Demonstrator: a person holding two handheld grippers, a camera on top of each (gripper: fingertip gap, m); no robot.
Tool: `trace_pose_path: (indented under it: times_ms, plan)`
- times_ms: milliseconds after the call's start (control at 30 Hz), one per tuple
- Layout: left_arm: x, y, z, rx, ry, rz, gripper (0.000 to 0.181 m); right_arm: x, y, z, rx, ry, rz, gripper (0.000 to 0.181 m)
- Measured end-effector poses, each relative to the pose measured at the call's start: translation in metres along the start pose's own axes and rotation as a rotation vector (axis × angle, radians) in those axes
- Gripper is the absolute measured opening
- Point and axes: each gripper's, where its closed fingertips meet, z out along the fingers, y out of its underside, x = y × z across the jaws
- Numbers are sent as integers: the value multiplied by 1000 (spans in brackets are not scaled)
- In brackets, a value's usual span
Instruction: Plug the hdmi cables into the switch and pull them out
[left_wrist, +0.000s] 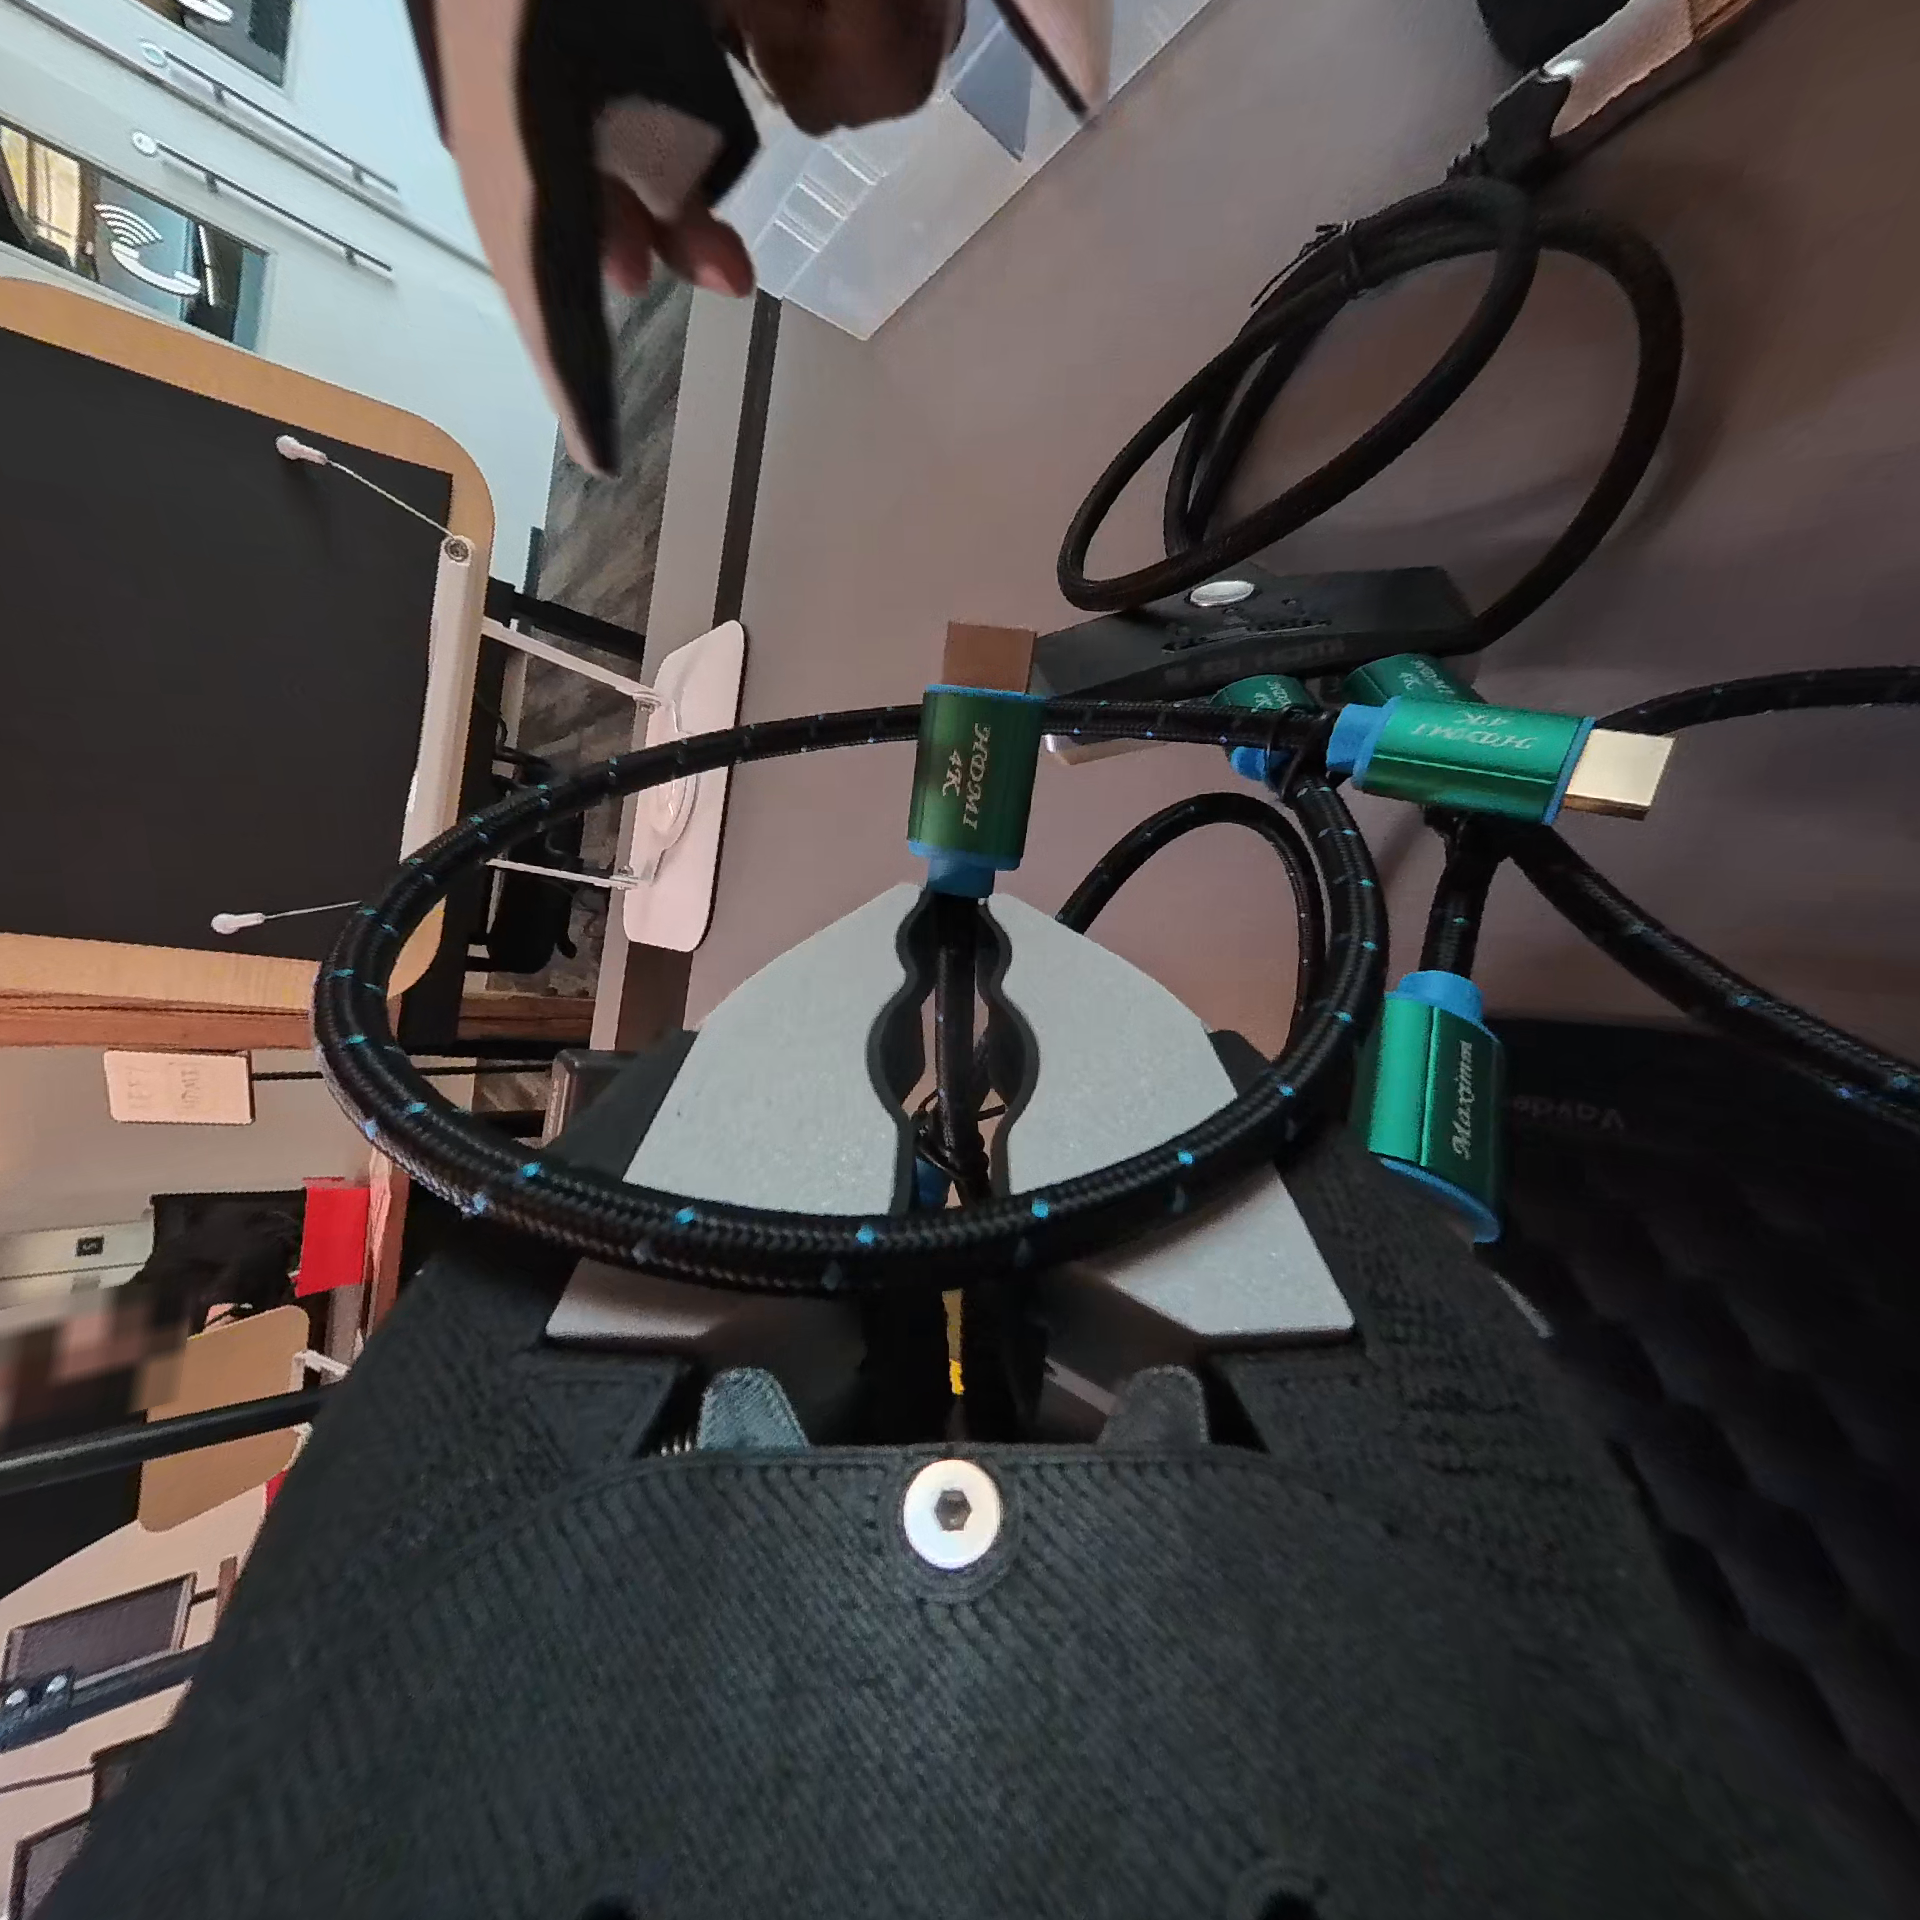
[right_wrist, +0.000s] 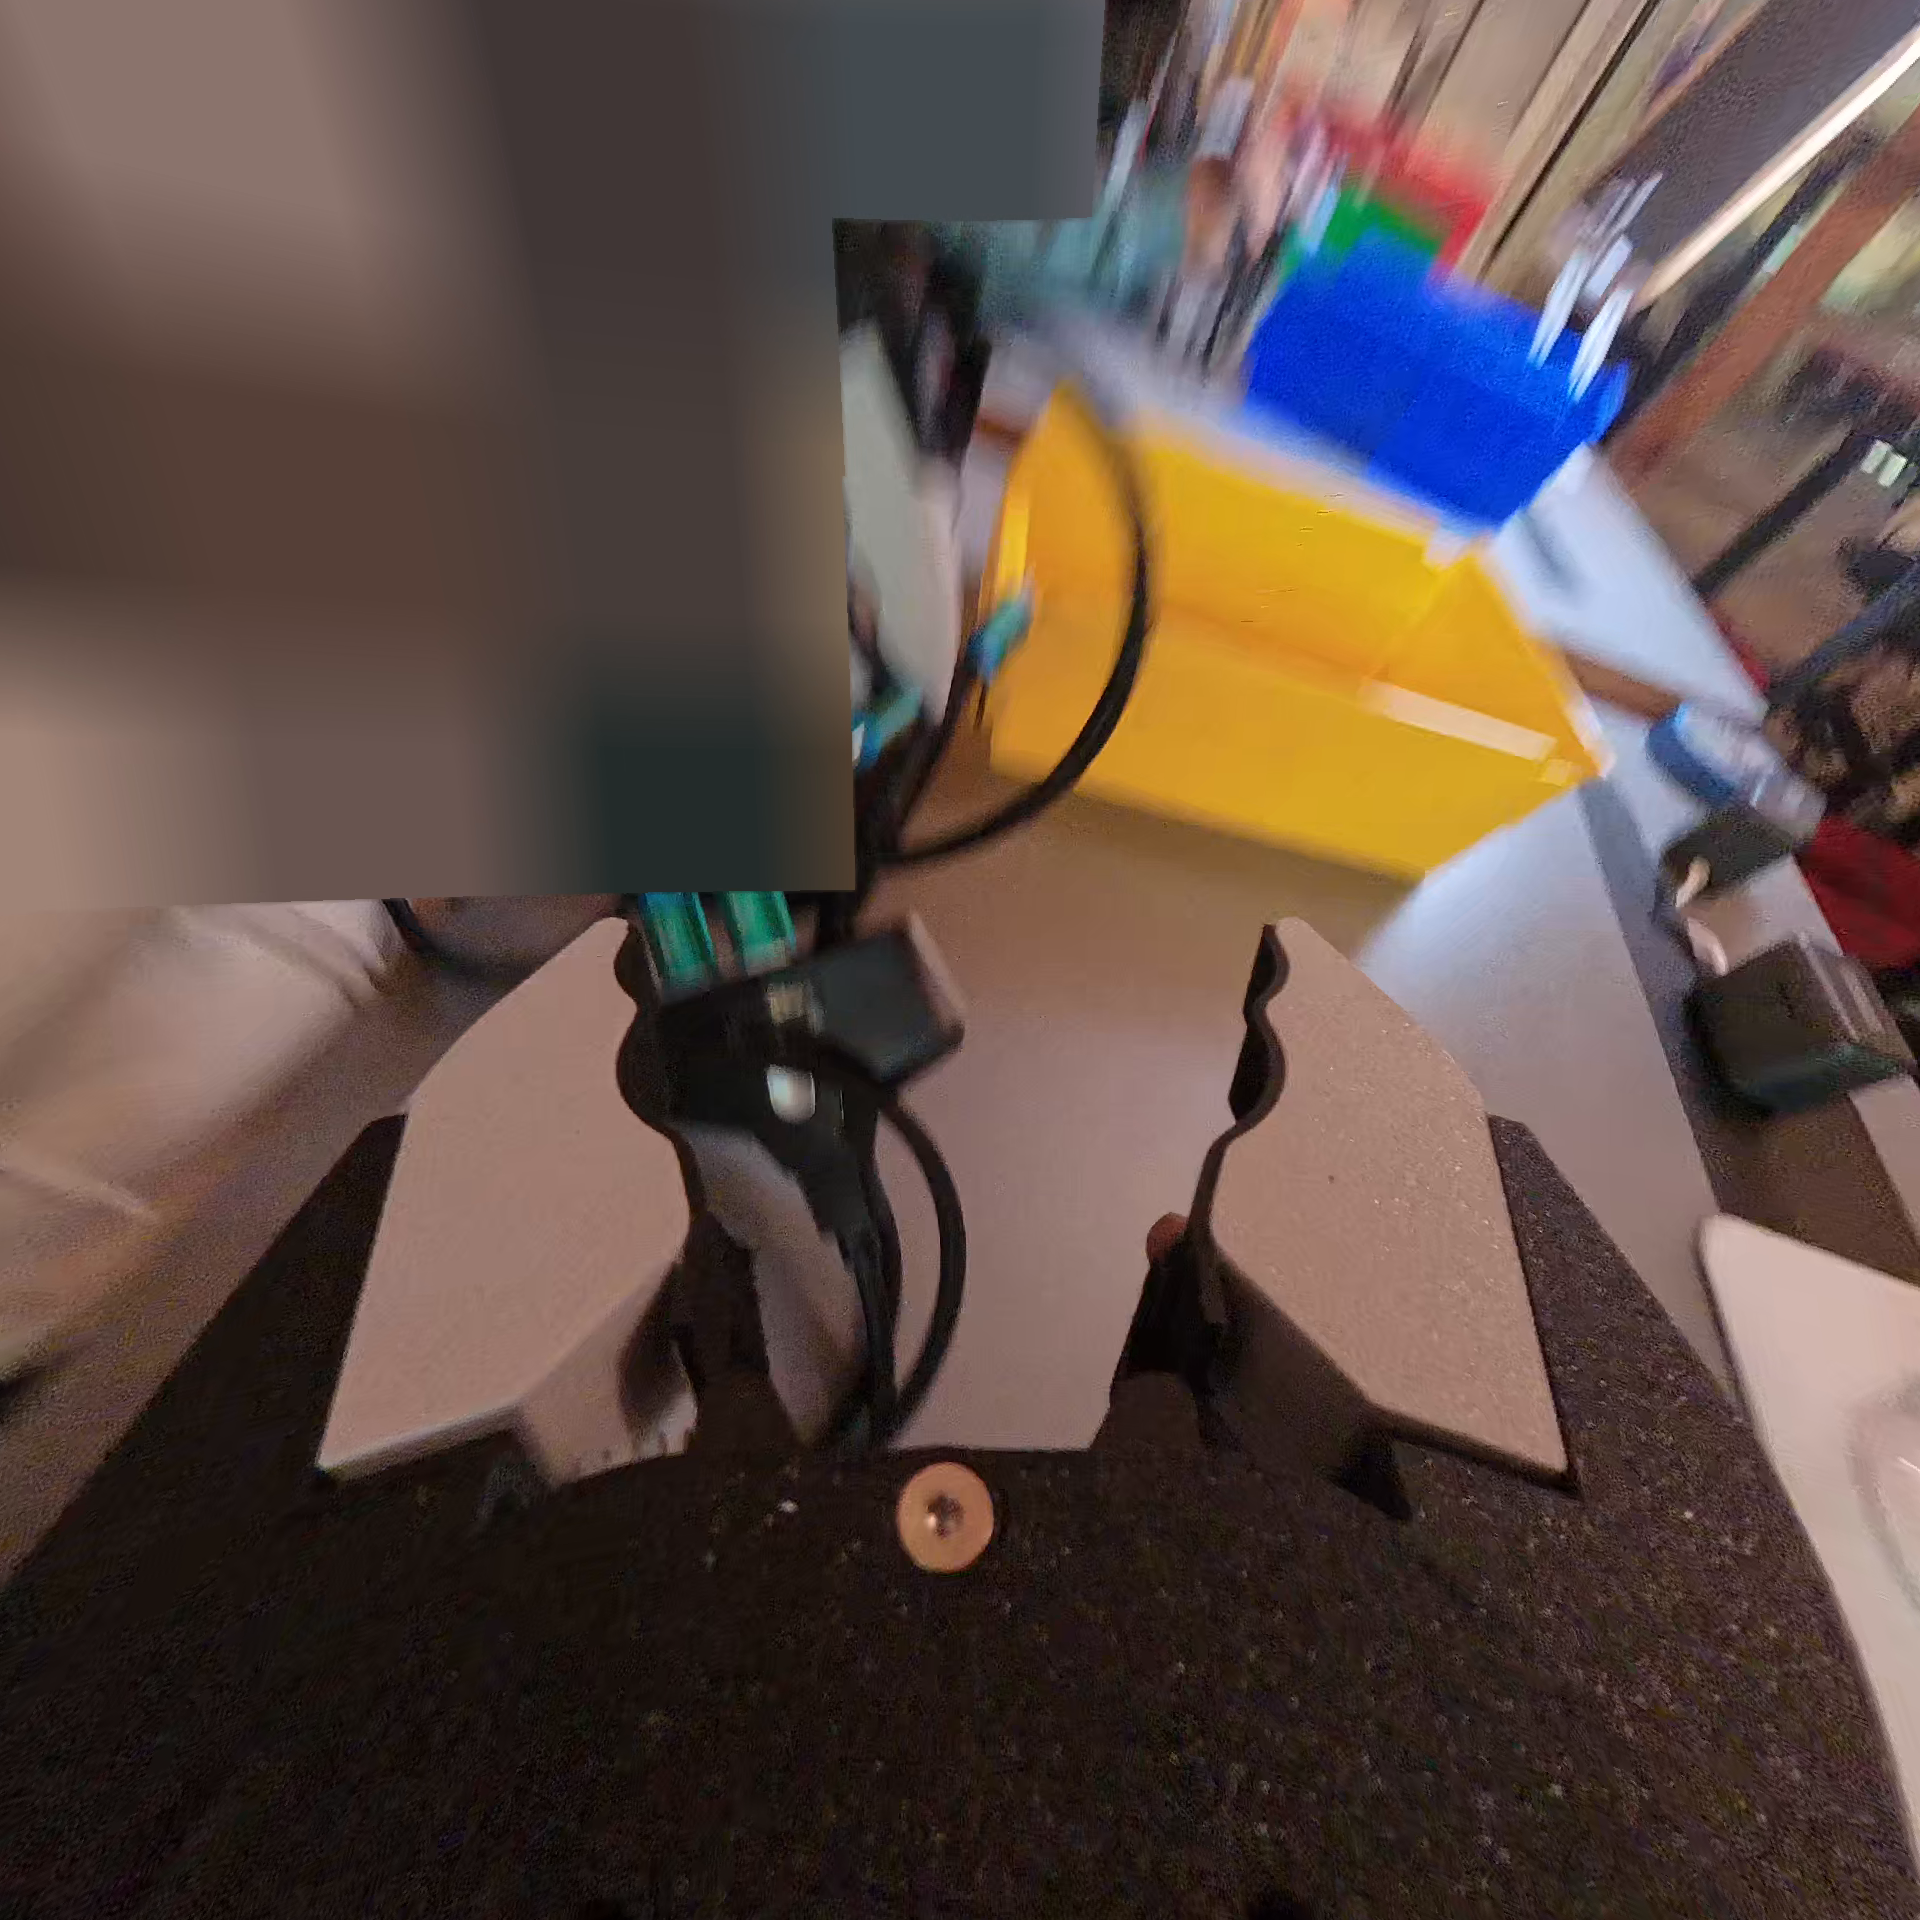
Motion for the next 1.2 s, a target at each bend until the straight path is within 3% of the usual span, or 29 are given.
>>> trace_pose_path:
  times_ms: [67,100,233,267,300,367,500,600,633,700,833,933,1067,1200]
  plan:
    - [0,0,0,-2,2,2,7,-12,36,25,-248,-4,-134,112]
    - [0,0,0,-4,4,4,7,-17,42,32,-295,-24,-169,108]
    - [0,0,0,-7,4,13,7,10,18,26,-259,100,-261,62]
    - [0,0,-1,-8,5,15,7,10,14,22,-243,71,-265,55]
    - [0,1,-1,-10,5,16,7,6,17,19,-257,11,-259,54]
    - [0,2,-1,-12,5,14,6,-5,45,18,-398,-108,-227,74]
    - [-1,2,1,-12,-2,1,7,-27,96,43,-557,-153,-301,94]
    - [-1,2,1,-15,-5,0,6,-28,111,66,-541,-59,-386,97]
    - [-1,2,1,-17,-6,0,6,-25,112,71,-520,-13,-404,87]
    - [-1,3,0,-20,-7,-5,6,-26,118,75,-495,12,-398,44]
    - [-4,10,0,-57,-28,-19,6,-26,116,76,-422,75,-397,40]
    - [-17,29,-1,-186,-105,-16,6,-28,106,72,-336,77,-403,39]
    - [-35,60,-4,-386,-231,96,6,-25,109,64,-358,84,-380,39]
    - [-33,66,4,-498,-221,257,6,-33,90,62,-286,45,-368,38]
